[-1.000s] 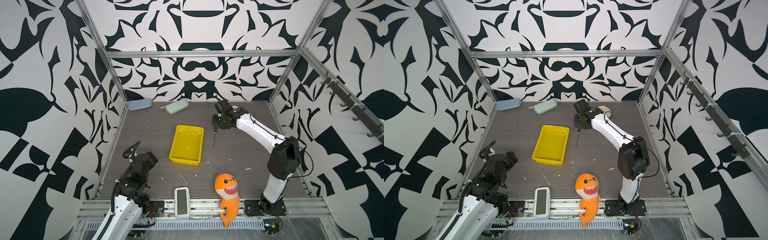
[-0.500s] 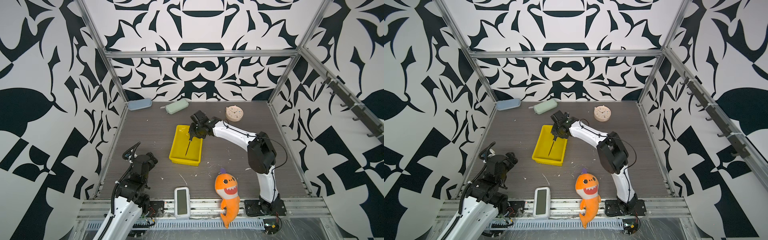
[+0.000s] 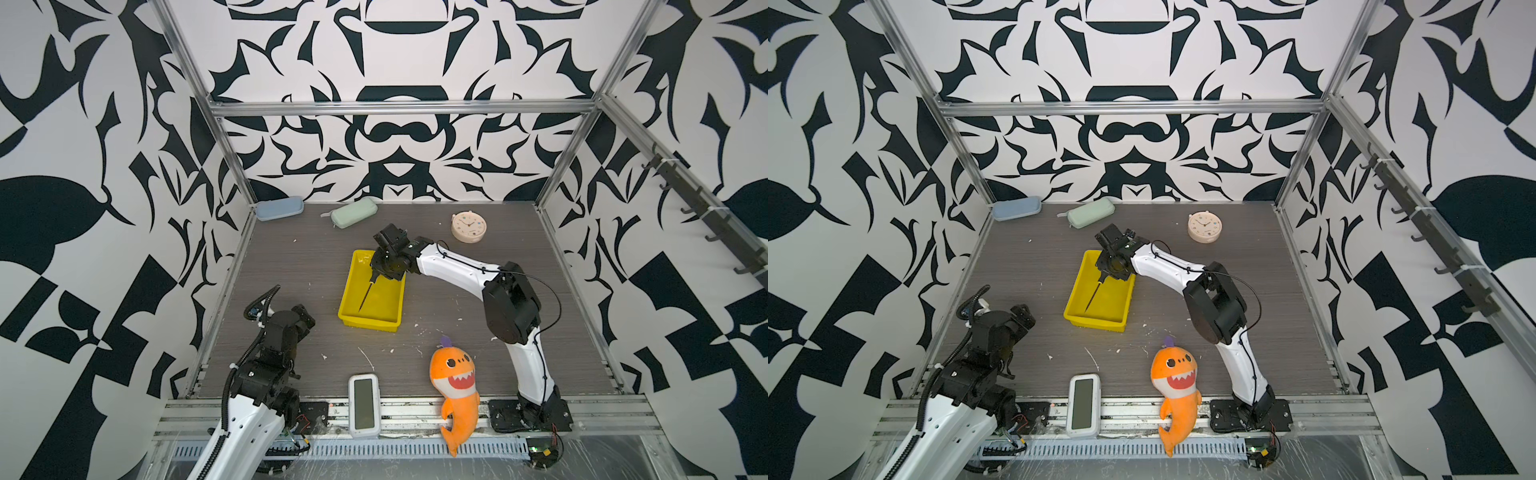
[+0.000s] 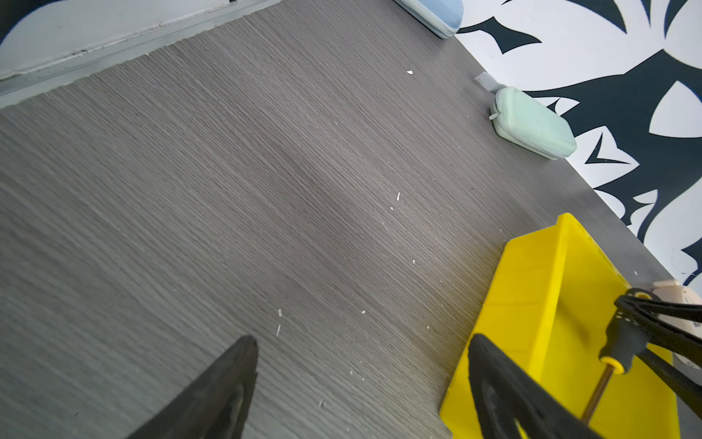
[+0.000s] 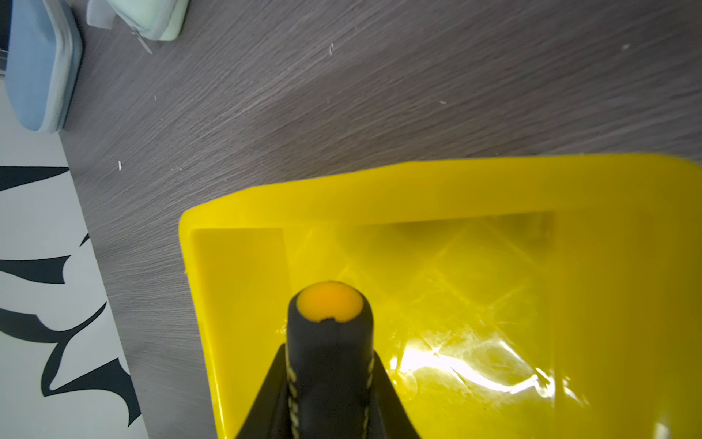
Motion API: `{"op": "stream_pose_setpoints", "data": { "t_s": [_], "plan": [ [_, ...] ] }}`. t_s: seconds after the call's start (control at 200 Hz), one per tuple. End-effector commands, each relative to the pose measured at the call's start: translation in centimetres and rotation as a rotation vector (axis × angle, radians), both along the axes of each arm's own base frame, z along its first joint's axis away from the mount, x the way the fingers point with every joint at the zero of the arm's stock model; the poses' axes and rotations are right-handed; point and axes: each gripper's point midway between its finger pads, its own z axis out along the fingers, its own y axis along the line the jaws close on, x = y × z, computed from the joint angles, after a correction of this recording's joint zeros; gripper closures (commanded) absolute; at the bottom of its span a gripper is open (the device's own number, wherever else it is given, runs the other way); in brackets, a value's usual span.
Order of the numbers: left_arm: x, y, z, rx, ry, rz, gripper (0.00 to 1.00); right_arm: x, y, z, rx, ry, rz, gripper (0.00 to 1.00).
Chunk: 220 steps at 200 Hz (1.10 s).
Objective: Put the screwdriver in the bin
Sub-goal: 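Carry the screwdriver with the right gripper over the yellow bin and lower it, then open the right gripper to release the screwdriver into the bin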
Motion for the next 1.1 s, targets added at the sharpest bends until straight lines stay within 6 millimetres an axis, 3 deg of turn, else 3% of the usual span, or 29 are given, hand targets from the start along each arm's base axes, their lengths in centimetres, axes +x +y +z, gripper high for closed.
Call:
{"op": "stream_pose_setpoints", "data": {
  "t_s": [0.0,0.415,0.49,0.565,0.64,0.68,0.825,0.925,1.015,1.095],
  "plan": [
    [-0.3,0.3,-0.4,0.004,0.009,0.019,0.11,0.6,1.0,1.8,0.044,-0.029,-0.014,0.88],
    [-0.3,0.5,-0.5,0.011,0.025,0.030,0.09,0.4,1.7,-0.3,0.001,0.017,0.017,0.79],
    [-0.5,0.7,-0.6,0.009,0.026,0.043,0.09,0.0,1.6,-0.2,-0.017,0.011,0.054,0.64],
    [-0.3,0.4,-0.6,0.005,0.020,0.028,0.09,0.1,1.8,0.2,-0.018,-0.012,0.098,0.42],
    [-0.2,0.1,-0.6,0.006,0.019,0.008,0.09,-0.9,2.1,0.3,-0.024,0.017,0.165,0.28],
    [-0.1,0.1,-0.6,0.008,0.022,0.008,0.09,-1.3,2.1,1.0,-0.028,0.016,0.201,0.23],
    [0.0,0.0,-0.9,0.015,0.047,0.005,0.09,-1.7,1.7,4.0,-0.016,-0.075,0.259,0.19],
    [0.1,-0.1,-1.1,0.021,0.076,0.000,0.09,-3.2,1.4,6.0,0.001,-0.099,0.298,0.16],
    [0.2,0.2,-1.3,0.027,0.089,0.025,0.09,-4.9,0.1,8.3,-0.032,-0.162,0.369,0.08],
    [0.3,-0.1,-1.4,0.027,0.100,0.008,0.08,-5.6,-2.4,10.3,-0.102,-0.231,0.380,0.06]
  ]
}}
